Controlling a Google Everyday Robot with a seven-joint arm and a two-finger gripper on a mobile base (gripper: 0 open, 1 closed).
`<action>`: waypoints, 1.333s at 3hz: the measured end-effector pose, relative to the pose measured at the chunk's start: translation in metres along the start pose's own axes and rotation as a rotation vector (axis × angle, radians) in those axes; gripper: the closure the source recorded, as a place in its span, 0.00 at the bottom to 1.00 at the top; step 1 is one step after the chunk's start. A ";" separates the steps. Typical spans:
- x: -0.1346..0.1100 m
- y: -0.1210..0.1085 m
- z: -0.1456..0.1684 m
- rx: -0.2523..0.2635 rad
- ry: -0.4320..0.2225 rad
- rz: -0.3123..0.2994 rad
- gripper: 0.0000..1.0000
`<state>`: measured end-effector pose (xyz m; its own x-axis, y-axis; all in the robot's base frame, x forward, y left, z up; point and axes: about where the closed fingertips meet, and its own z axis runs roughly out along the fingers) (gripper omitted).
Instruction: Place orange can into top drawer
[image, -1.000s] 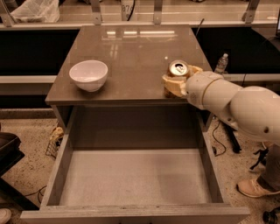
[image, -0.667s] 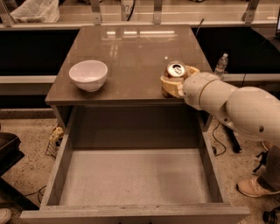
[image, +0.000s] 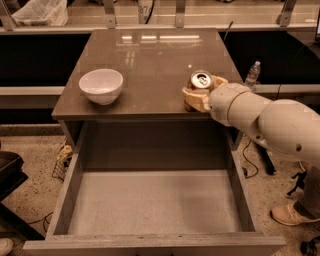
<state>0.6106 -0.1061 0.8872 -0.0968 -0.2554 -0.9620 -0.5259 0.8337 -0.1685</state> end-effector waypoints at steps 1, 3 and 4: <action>0.000 0.000 0.000 0.000 0.000 0.000 0.84; -0.001 0.001 0.001 -0.002 -0.001 -0.002 1.00; -0.017 -0.010 -0.010 -0.003 0.014 -0.017 1.00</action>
Offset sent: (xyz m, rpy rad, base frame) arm 0.0000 0.0001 0.0000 0.0000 0.0000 0.0001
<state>0.6090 -0.1145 0.9072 -0.1000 -0.2763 -0.9559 -0.5302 0.8277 -0.1838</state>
